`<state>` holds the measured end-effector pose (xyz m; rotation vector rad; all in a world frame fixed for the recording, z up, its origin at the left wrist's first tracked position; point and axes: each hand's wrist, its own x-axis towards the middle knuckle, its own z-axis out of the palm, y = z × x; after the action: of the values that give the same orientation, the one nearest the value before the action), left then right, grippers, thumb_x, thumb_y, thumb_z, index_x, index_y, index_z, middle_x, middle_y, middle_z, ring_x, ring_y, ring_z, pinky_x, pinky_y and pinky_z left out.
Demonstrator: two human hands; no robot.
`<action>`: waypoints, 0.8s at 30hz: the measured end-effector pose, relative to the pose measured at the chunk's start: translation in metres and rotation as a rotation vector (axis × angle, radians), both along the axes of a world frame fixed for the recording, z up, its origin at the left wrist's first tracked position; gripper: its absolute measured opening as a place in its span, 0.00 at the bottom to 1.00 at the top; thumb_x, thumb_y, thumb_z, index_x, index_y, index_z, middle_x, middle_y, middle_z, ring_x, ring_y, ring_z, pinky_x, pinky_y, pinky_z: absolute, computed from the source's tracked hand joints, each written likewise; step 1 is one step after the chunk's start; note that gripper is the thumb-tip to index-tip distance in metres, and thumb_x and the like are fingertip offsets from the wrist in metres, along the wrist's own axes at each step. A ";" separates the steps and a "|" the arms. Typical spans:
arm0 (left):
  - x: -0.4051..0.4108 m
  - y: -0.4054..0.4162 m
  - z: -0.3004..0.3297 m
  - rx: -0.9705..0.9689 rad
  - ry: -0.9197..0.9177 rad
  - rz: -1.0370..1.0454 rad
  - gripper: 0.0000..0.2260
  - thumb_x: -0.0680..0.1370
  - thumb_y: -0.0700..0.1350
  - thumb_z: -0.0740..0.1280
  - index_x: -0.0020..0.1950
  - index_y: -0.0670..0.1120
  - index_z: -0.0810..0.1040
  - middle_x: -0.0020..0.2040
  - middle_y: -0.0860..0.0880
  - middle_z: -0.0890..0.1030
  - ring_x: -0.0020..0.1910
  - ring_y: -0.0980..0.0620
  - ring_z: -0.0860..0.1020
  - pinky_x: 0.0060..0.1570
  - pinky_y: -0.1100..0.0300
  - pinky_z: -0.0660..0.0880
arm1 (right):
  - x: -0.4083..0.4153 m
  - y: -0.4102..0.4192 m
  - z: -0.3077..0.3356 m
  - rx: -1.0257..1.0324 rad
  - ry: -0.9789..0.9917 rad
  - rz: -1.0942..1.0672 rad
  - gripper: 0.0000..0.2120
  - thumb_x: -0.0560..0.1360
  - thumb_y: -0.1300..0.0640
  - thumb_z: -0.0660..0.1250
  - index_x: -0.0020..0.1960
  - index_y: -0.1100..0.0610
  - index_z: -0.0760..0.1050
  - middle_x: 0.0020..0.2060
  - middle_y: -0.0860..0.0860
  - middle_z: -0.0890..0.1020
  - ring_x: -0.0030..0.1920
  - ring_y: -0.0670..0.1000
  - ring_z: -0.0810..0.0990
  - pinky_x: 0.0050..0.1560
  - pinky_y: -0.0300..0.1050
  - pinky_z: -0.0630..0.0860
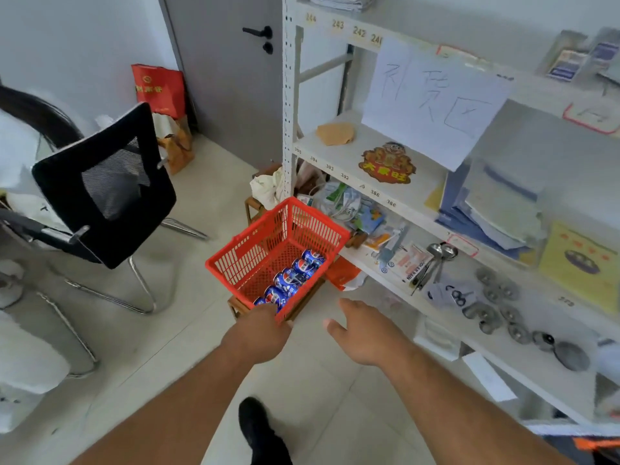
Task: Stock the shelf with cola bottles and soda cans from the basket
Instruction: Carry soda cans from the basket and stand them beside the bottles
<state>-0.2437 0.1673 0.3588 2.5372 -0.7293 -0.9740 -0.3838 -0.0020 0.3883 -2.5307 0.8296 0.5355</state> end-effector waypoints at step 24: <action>0.182 -0.102 -0.073 0.087 0.322 0.356 0.24 0.81 0.59 0.63 0.76 0.51 0.70 0.67 0.49 0.81 0.57 0.50 0.84 0.56 0.51 0.84 | 0.244 -0.142 -0.081 0.205 0.096 0.174 0.10 0.78 0.44 0.66 0.54 0.49 0.75 0.48 0.46 0.81 0.49 0.50 0.82 0.54 0.53 0.81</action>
<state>-0.0619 0.0657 0.2854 2.3800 -0.1406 -1.2587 -0.1398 -0.1444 0.3070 -2.4149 0.5570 0.7625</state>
